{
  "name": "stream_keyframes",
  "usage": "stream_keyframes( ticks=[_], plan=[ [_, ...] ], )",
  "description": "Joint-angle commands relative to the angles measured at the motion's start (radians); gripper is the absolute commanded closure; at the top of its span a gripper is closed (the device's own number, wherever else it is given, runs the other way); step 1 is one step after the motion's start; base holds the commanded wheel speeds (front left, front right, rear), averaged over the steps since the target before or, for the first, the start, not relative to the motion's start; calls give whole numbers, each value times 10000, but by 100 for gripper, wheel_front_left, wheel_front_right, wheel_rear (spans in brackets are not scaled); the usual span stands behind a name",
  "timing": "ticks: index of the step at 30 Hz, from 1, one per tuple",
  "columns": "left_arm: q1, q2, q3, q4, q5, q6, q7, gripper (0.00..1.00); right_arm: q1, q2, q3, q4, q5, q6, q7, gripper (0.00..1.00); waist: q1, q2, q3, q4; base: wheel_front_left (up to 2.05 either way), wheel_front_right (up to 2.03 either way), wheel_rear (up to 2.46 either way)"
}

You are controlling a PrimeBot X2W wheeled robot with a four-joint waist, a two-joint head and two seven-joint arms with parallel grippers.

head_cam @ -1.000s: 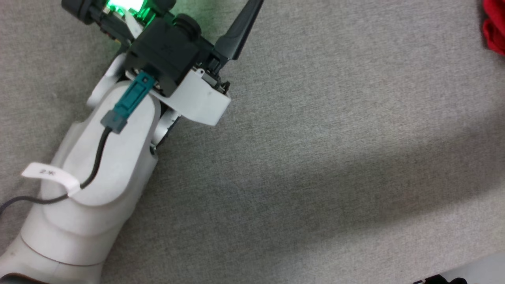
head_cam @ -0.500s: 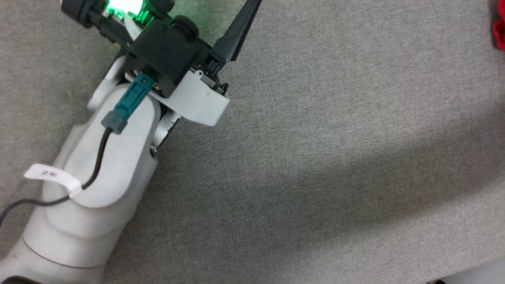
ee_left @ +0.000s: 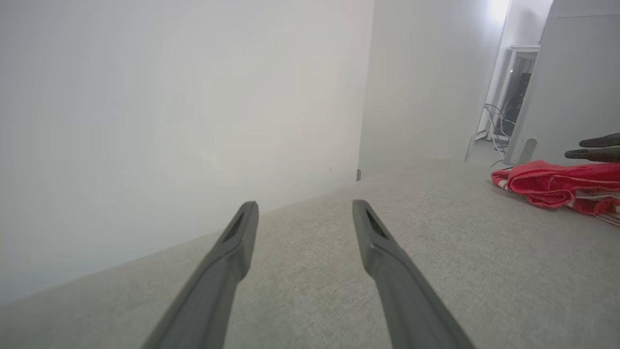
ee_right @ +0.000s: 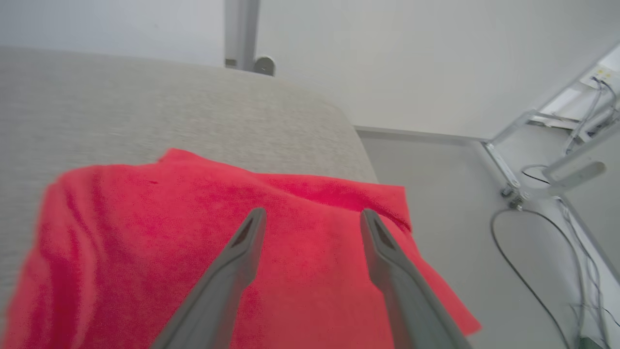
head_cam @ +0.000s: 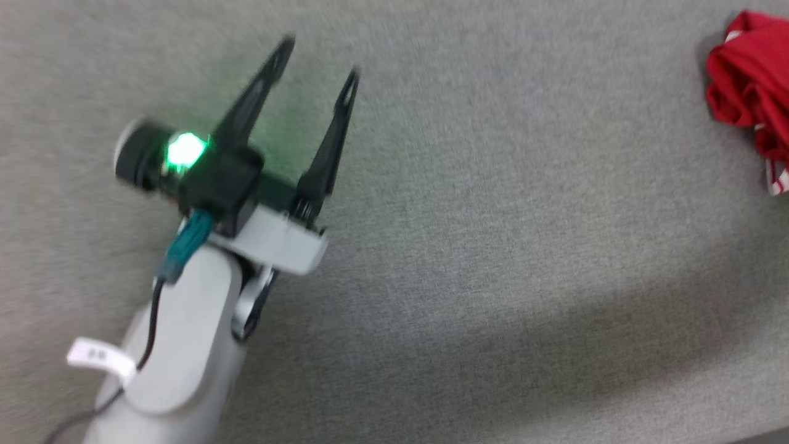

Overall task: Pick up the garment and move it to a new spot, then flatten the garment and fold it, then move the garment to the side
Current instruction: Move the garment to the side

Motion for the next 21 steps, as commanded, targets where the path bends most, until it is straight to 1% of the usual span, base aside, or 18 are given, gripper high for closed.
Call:
stream_keyframes(
  ticks=[1,4,8,12,15,16,21],
  plan=[
    [571,-95,196,13,-69,51,-5,0,329,149,125,-160,20,-16,-72,0,0,0,-1379,660,0,0,0],
    [1494,-251,606,160,-142,0,-7,0,731,326,218,-685,-157,-16,-115,0,0,0,-2012,906,0,0,0],
    [2518,-530,1008,379,-178,-99,-8,0,1689,488,-349,-1695,-595,-16,-116,0,0,0,-2750,1363,0,0,0],
    [3352,-816,1439,538,-223,-189,-8,0,2789,812,-1371,-2548,-1037,-16,-120,0,0,0,-3372,1845,0,0,0],
    [3927,-1018,1734,588,-165,-250,-7,0,3776,1233,-2149,-3187,-1416,-16,-122,0,0,0,-3822,2177,0,0,0],
    [3927,-1018,1734,588,-165,-250,-7,0,3776,1233,-2149,-3187,-1416,-16,-122,0,0,0,-3822,2177,0,0,0],
    [4926,-1271,2302,527,-169,-292,-8,0,5618,2037,-3207,-4493,-1985,-16,-124,0,0,0,-4673,2664,0,0,0]
  ],
)
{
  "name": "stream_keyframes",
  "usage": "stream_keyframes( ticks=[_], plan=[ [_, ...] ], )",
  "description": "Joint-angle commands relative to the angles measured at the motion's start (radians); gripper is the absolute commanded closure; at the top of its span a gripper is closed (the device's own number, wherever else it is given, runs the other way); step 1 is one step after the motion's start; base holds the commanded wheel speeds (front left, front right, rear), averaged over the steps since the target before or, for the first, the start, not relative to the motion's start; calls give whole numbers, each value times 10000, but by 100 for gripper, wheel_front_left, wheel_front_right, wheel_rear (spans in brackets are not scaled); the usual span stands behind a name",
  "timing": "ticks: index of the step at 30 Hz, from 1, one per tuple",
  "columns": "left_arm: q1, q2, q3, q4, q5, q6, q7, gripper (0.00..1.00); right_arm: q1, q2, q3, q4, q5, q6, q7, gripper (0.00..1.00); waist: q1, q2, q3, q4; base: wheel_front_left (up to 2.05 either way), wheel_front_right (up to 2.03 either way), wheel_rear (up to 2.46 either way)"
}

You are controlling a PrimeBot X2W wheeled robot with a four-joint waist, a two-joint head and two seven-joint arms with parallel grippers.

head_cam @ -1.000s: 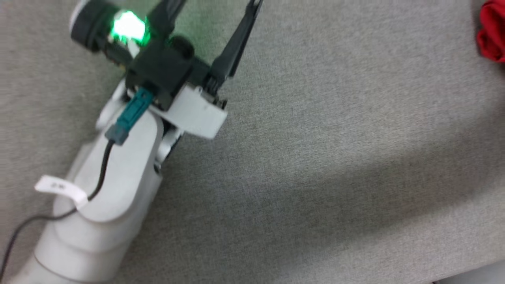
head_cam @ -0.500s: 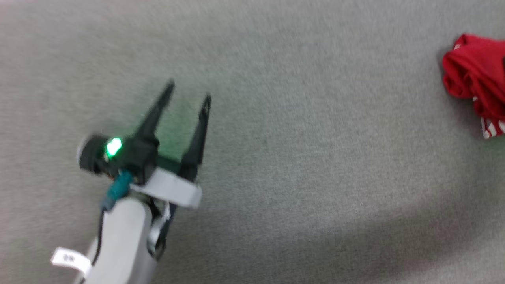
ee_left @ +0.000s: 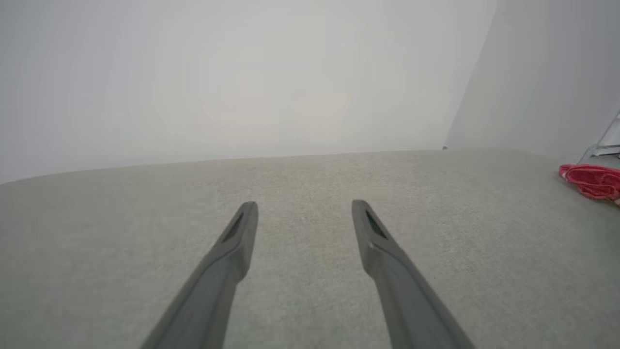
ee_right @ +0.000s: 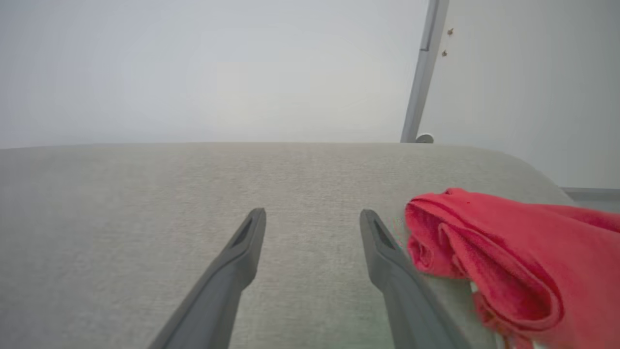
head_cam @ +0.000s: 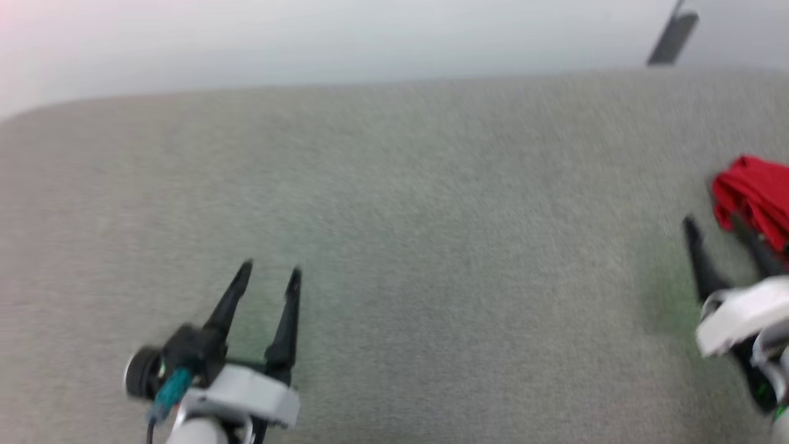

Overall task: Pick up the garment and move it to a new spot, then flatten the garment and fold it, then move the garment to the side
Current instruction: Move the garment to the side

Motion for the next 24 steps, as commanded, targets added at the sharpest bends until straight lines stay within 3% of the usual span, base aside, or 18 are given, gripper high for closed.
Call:
stream_keyframes(
  ticks=[1,10,24],
  plan=[
    [264,-29,71,-36,-3,-30,-12,0,319,66,-112,-154,-125,-16,-44,0,0,0,-1144,954,0,0,0],
    [1533,-88,632,-184,191,-72,-12,0,2359,1009,-856,-1584,-929,-16,-45,0,0,0,-1932,1165,0,0,0],
    [2650,128,912,-1007,-87,-77,-12,0,4509,1649,-2764,-3854,-1609,-16,-32,0,0,0,-2185,1476,0,0,0]
  ],
)
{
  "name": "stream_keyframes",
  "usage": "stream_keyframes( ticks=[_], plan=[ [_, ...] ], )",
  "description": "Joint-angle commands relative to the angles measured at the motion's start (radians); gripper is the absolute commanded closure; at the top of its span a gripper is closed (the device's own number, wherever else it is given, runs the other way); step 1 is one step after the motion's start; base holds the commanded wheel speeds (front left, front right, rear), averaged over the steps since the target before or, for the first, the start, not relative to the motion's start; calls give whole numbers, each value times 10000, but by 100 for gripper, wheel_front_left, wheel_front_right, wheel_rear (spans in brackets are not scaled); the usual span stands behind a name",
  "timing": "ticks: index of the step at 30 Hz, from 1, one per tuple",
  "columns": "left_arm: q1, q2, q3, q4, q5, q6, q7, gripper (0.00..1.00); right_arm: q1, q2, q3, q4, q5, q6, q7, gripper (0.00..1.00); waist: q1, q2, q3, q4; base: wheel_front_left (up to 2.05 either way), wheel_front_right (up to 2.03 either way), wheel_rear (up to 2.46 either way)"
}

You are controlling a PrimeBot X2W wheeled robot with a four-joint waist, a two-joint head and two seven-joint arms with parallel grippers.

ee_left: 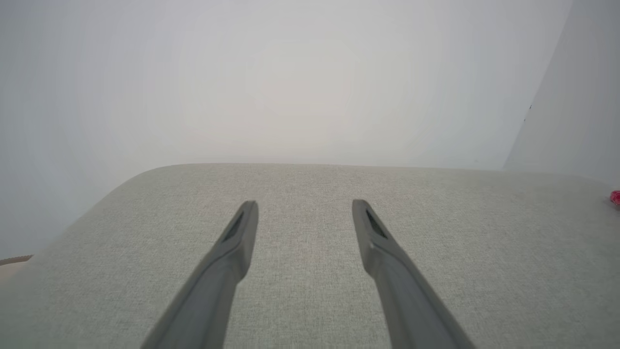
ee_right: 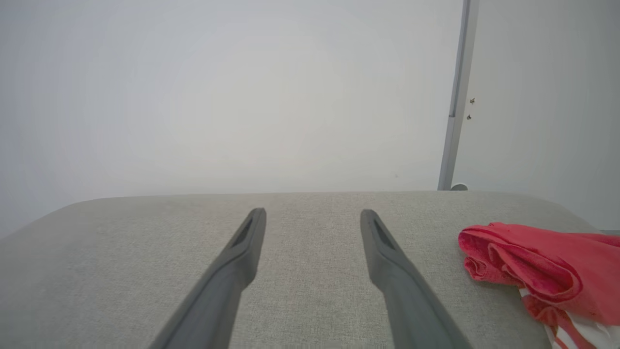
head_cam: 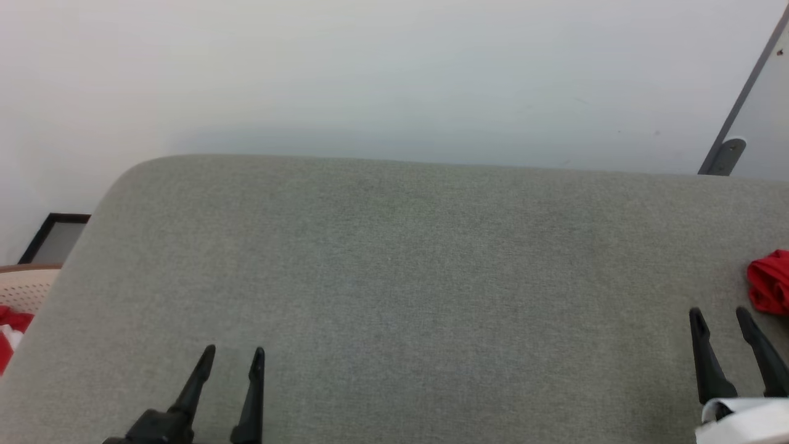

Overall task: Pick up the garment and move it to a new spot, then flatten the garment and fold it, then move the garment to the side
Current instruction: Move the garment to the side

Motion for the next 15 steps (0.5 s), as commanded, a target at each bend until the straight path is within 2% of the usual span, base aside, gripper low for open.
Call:
stream_keyframes(
  ticks=[1,15],
  plan=[
    [122,42,31,-90,-64,-19,-12,0,194,41,-68,-151,-95,-16,-13,0,0,-1,-33,44,0,0,0],
    [914,-85,119,-812,-114,-21,-12,0,1523,454,-905,-1240,-186,-16,34,0,0,-1,-182,36,0,0,0]
  ],
)
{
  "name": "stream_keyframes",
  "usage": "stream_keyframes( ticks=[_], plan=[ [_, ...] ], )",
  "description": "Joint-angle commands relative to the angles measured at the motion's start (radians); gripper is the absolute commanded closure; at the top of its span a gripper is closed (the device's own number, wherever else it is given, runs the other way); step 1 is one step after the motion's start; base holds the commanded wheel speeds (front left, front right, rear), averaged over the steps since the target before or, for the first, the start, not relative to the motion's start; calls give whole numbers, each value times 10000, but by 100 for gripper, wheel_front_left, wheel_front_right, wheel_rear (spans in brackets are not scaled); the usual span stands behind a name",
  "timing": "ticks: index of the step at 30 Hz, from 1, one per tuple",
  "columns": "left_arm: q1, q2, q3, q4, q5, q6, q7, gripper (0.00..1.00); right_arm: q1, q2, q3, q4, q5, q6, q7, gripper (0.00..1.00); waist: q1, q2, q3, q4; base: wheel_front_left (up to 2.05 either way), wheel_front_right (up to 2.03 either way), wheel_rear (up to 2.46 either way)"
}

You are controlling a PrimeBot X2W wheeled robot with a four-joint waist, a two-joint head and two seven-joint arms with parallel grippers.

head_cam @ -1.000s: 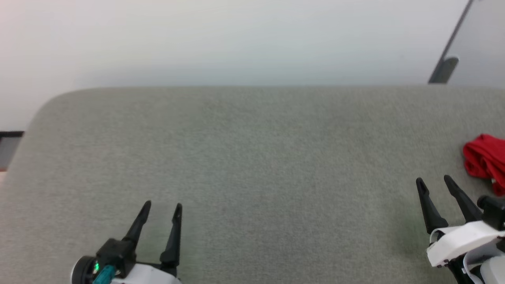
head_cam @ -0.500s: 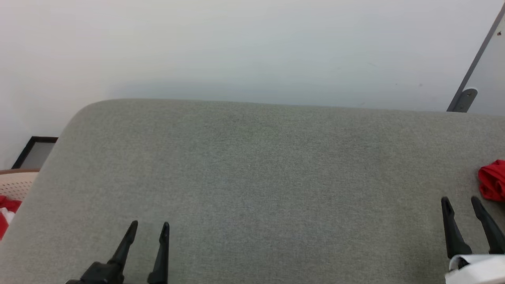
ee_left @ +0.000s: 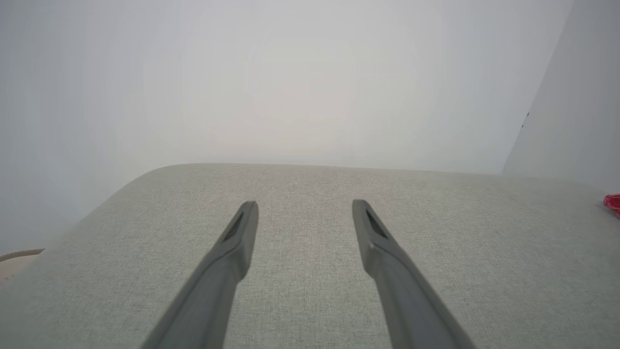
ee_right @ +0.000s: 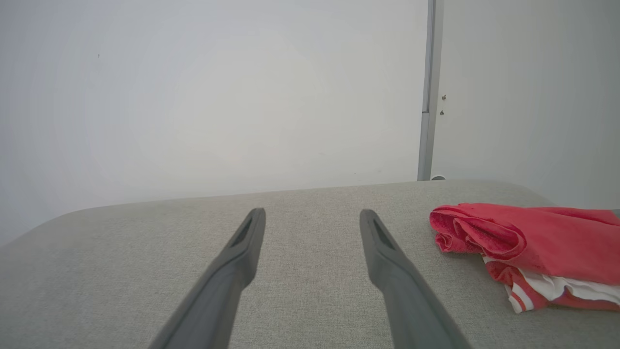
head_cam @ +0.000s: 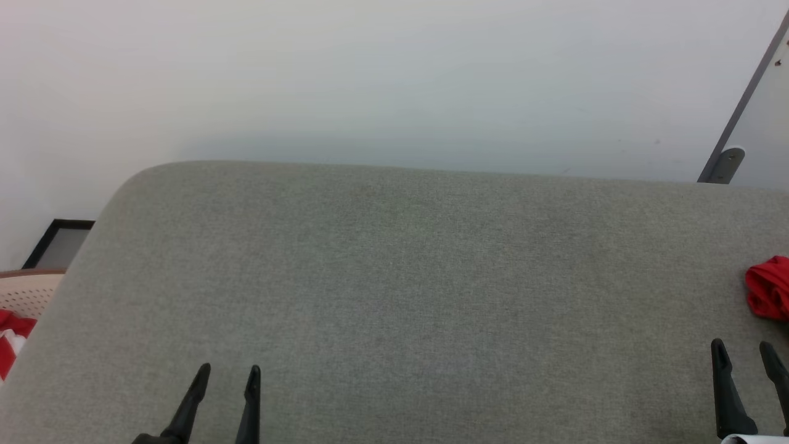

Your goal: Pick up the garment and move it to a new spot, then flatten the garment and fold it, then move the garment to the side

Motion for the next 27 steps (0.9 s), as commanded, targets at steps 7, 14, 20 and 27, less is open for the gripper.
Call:
stream_keyframes(
  ticks=[7,14,20,27],
  plan=[
    [61,27,-73,-145,-109,-21,-12,0,161,112,-80,-238,-126,-16,96,0,0,0,27,-86,0,0,0],
    [75,-29,-72,-185,-109,-21,-12,0,214,91,-106,-391,-102,-16,155,0,0,0,22,-113,0,0,0],
    [124,-86,-10,-158,-138,-21,-12,0,204,133,-36,-498,-82,-16,187,0,0,0,17,-129,0,0,0],
    [45,-154,35,-15,-147,0,3,100,116,187,-45,-356,-24,0,218,100,0,0,36,-162,0,0,0]
  ],
)
